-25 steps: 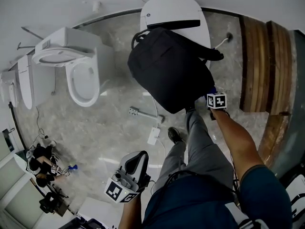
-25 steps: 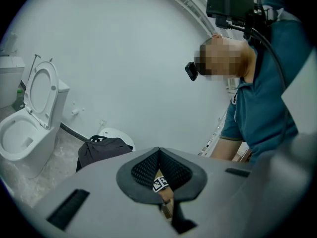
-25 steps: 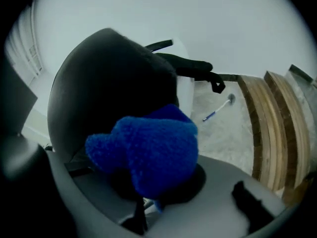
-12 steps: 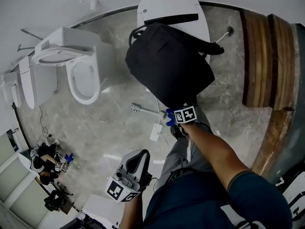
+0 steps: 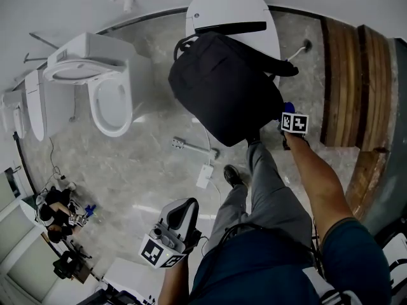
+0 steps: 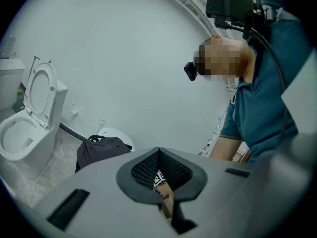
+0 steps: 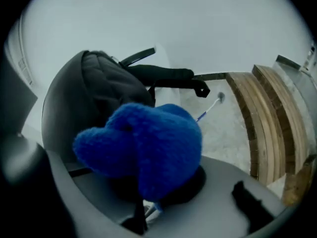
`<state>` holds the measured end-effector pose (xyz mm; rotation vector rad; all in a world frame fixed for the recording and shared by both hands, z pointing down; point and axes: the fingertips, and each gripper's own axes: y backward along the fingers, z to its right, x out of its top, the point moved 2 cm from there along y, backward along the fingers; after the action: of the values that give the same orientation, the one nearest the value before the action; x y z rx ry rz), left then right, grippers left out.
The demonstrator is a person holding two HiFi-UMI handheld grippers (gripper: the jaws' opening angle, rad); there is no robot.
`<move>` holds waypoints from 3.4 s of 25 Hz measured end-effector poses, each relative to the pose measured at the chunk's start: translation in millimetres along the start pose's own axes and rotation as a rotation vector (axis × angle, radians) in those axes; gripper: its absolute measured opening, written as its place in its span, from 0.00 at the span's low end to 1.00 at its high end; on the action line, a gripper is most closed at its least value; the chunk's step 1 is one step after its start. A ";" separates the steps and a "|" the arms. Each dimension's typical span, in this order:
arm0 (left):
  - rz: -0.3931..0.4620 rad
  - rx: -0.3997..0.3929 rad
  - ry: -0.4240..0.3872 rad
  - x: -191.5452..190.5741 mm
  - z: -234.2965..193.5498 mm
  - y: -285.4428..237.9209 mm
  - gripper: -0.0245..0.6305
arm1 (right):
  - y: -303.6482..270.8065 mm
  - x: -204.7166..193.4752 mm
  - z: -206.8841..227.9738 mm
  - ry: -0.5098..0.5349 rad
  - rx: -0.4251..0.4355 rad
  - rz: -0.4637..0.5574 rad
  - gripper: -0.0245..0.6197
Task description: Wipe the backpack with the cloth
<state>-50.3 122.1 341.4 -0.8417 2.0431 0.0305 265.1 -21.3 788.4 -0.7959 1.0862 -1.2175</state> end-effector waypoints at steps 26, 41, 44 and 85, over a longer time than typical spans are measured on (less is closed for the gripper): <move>0.044 0.041 0.020 9.2 -2.3 -22.8 0.05 | 4.0 42.9 14.1 0.270 0.072 -0.067 0.08; 0.086 0.156 0.059 23.8 -15.7 -30.2 0.05 | -50.6 299.7 -187.8 0.211 0.556 0.087 0.08; 0.093 0.157 0.058 25.5 -17.7 -37.6 0.05 | -56.0 311.8 -204.3 0.221 0.591 0.035 0.08; 0.127 0.130 0.071 32.5 -13.0 -38.9 0.05 | 32.6 88.0 3.8 -0.041 0.354 -0.100 0.08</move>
<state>-49.4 70.1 336.0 -0.6399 2.1375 -0.0618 279.0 -100.9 740.6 -0.6030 0.7744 -1.4225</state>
